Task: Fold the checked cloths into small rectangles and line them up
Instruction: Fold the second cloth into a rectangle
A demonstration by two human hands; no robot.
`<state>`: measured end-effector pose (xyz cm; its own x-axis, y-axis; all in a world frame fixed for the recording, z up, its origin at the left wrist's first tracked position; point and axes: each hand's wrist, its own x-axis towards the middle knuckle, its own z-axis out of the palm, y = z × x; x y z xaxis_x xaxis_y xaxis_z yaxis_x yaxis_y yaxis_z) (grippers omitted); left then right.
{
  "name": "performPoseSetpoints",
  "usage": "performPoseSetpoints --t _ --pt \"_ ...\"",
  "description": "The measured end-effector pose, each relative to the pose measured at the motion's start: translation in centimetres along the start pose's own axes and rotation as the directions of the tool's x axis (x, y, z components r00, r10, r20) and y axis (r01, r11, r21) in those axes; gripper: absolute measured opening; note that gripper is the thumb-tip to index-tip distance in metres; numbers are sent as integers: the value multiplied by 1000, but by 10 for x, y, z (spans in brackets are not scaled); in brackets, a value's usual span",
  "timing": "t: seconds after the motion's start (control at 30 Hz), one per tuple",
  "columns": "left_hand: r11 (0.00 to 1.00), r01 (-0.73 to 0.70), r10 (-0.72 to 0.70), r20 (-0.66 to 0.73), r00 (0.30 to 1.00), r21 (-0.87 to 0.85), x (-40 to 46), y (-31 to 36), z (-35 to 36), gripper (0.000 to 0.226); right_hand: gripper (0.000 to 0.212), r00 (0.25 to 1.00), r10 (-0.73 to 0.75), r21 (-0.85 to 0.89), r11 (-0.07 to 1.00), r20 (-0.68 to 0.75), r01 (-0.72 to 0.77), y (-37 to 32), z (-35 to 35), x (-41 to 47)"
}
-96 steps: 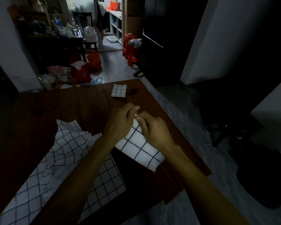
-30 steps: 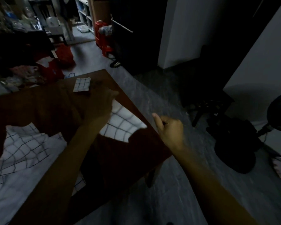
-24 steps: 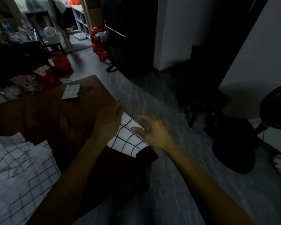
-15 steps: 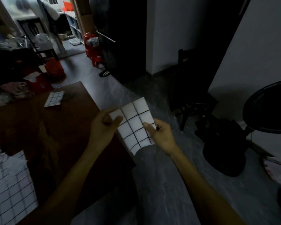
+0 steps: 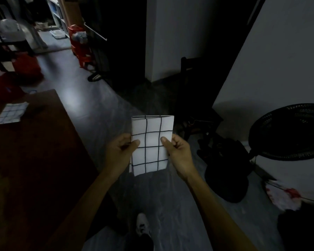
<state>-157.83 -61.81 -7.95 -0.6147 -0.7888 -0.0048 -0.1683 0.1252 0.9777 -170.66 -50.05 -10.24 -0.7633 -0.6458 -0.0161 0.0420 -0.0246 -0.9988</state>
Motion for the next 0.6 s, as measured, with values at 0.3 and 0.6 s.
performPoseSetpoints --t 0.3,0.6 --pt "997 57 -60 -71 996 -45 163 -25 16 10 17 996 9 -247 969 88 13 -2 31 161" --pt "989 127 -137 -155 978 -69 293 -42 -14 8 13 980 86 -435 901 178 0 21 90 312"
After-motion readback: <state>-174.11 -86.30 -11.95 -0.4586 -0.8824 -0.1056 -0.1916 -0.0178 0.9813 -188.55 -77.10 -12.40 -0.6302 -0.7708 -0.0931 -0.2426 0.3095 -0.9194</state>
